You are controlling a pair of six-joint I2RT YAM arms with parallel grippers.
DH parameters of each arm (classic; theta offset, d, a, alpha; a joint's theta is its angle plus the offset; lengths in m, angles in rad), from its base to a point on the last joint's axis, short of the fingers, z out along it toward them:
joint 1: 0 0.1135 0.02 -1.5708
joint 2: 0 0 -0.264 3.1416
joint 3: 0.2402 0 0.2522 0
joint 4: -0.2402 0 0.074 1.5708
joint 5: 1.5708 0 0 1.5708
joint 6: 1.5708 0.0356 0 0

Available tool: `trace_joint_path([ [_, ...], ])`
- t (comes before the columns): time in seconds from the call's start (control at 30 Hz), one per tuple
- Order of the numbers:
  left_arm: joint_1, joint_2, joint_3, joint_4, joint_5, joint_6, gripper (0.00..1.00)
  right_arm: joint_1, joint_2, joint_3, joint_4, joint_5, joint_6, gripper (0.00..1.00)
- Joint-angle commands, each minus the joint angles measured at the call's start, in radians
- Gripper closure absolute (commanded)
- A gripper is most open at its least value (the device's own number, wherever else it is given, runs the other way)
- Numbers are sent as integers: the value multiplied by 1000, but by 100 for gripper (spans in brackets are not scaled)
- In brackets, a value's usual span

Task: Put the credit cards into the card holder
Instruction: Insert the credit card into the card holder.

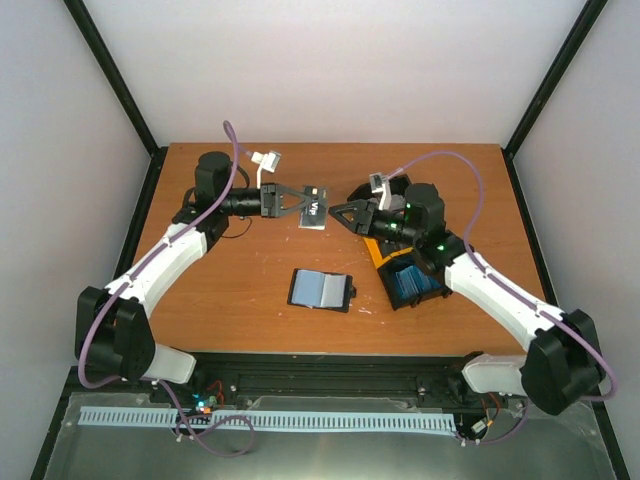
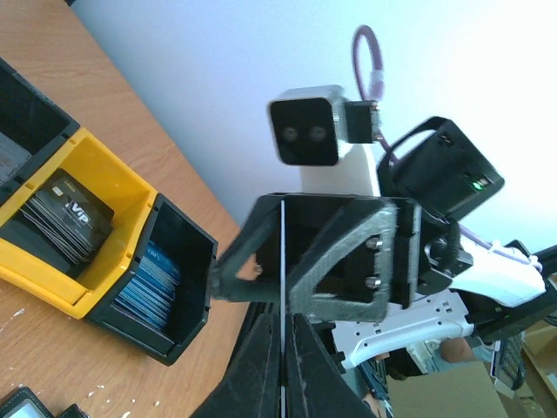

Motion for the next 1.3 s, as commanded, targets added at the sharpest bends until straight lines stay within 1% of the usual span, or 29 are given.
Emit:
trace_joint_path([
  [0.0, 2, -14, 7, 0, -42, -20, 99, 19, -101, -12, -12, 148, -24, 64],
  [0.03, 1, -9, 9, 7, -38, -23, 99, 19, -106, -12, -16, 152, -30, 60],
  [0.07, 1, -5, 12, 13, -31, -30, 99, 18, -103, -11, -11, 143, -27, 51],
  [0.13, 1, 4, 18, 35, -10, -47, 99, 22, -75, 1, 10, 92, -15, 40],
  [0.2, 1, 9, 22, 60, 14, -64, 99, 30, -47, 14, 29, 65, -2, 36],
  [0.3, 1, 15, 28, 76, 48, -74, 99, 35, -4, 33, 32, 56, 2, 36],
  [0.37, 1, 20, 25, 85, 69, -84, 99, 35, 22, 51, 42, 41, 6, 40],
  [0.43, 1, 22, 17, 98, 82, -93, 98, 36, 45, 61, 63, 24, 20, 48],
  [0.5, 1, 24, 11, 97, 85, -94, 98, 35, 65, 70, 90, 5, 37, 62],
  [0.57, 1, 29, 6, 92, 83, -105, 96, 36, 78, 66, 116, -19, 51, 70],
  [0.7, 0, 42, 5, 84, 71, -109, 95, 36, 83, 14, 246, -57, 109, 78],
  [0.73, 1, 43, 7, 81, 68, -109, 95, 37, 87, 8, 259, -68, 120, 81],
  [0.8, 1, 40, 11, 68, 55, -100, 95, 37, 89, 0, 269, -80, 128, 93],
  [0.83, 1, 39, 14, 52, 42, -91, 95, 36, 83, -6, 259, -69, 124, 97],
  [0.87, 2, 37, 16, 31, 27, -79, 95, 36, 74, -14, 252, -56, 117, 97],
  [0.9, 2, 36, 17, -3, -3, -62, 92, 37, 62, -23, 239, -40, 110, 97],
  [0.93, 2, 35, 20, -48, -43, -29, 80, 37, 45, -28, 206, -11, 98, 97],
  [0.97, 3, 35, 23, -115, -94, -5, 71, 37, 35, -33, 168, 18, 79, 97],
  [1.03, 3, 36, 17, -246, -216, 57, 49, 36, 4, -49, 77, 88, 46, 97],
  [1.07, 3, 37, 4, -307, -269, 89, 41, 37, -11, -62, 36, 121, 34, 97],
  [1.1, 3, 37, -12, -349, -322, 107, 34, 37, -31, -76, -2, 153, 20, 97],
  [1.13, 2, 34, -32, -381, -372, 120, 30, 38, -43, -95, -37, 187, 13, 97],
  [1.2, 2, 26, -81, -419, -457, 139, 26, 40, -57, -132, -107, 237, 15, 97],
  [1.27, 1, 8, -141, -430, -524, 143, 25, 48, -53, -172, -151, 254, 45, 97],
])
